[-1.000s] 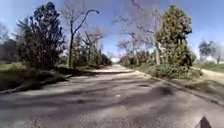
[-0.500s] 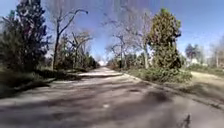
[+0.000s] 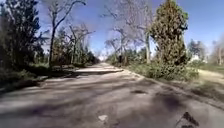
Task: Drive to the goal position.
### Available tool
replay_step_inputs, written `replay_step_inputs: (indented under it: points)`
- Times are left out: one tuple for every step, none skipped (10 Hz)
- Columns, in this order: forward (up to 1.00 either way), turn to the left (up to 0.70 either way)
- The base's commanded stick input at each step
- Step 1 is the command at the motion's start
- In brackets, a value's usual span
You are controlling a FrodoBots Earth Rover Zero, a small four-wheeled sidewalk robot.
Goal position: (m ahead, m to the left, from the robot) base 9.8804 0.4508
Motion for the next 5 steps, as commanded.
replay_step_inputs:
  points:
    - [1.00,0.00]
    - [1.00,0.00]
    - [1.00,0.00]
    - [1.00,0.00]
    - [1.00,0.00]
